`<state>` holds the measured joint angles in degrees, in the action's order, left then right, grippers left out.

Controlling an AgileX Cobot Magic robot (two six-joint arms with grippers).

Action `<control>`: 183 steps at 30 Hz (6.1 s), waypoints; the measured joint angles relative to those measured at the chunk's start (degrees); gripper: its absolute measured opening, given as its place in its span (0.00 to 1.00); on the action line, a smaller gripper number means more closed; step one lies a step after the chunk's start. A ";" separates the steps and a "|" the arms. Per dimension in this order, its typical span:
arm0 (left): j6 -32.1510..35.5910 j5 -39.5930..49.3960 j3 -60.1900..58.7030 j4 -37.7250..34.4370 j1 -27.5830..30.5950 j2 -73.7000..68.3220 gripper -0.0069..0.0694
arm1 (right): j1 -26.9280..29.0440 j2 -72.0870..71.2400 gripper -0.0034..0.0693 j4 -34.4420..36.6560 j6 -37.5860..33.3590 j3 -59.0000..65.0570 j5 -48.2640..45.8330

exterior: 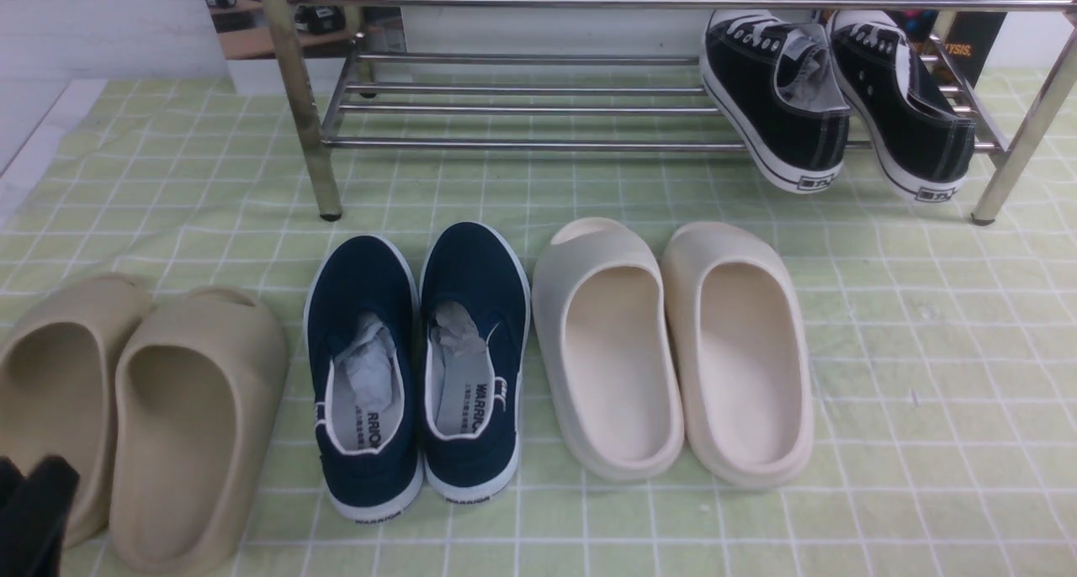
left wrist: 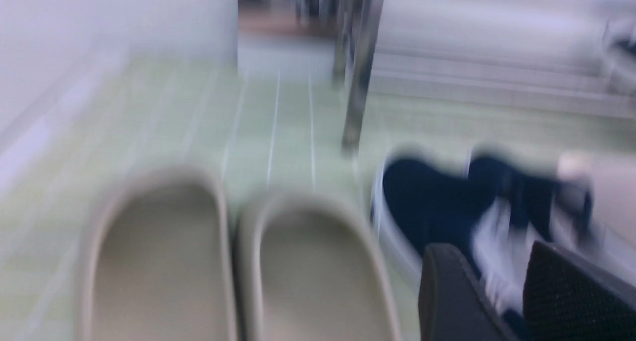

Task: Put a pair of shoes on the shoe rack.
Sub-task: Use the left arm to grab the shoe closest to it, then use the left arm to put a shoe into the shoe rack, then use the left arm to grab the shoe closest to it

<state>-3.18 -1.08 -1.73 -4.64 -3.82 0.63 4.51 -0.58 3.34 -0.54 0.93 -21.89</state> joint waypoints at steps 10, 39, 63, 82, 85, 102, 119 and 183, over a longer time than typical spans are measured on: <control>-9.69 -31.95 0.00 0.00 0.00 0.00 0.41 | 0.00 0.00 0.38 0.00 0.00 0.00 0.00; -0.66 47.97 46.30 -19.41 0.00 -56.00 0.07 | 0.00 0.00 0.38 0.00 0.00 0.00 0.00; -23.46 38.59 60.37 5.13 -11.07 -93.71 0.64 | 0.00 0.00 0.38 0.00 0.00 0.00 0.00; -22.94 47.71 66.79 8.29 -11.33 -90.30 0.10 | 0.00 0.00 0.38 0.00 0.00 0.00 0.00; -20.54 51.67 72.88 7.80 -11.33 -89.21 0.10 | 0.00 0.00 0.38 0.05 0.00 0.00 0.00; -8.85 72.76 138.05 5.20 -11.33 -131.26 0.10 | 0.00 0.00 0.38 0.05 0.00 0.00 0.00; -9.80 67.57 158.14 8.77 -11.33 -147.20 0.11 | 0.00 0.00 0.38 0.00 0.00 0.00 0.00; -5.59 64.50 107.30 -7.16 -11.52 -116.40 0.20 | 0.00 0.00 0.38 0.05 0.00 0.00 -0.05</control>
<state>-8.77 63.42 105.56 -11.80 -15.34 -115.76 4.51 -0.58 3.39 -0.54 0.93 -21.94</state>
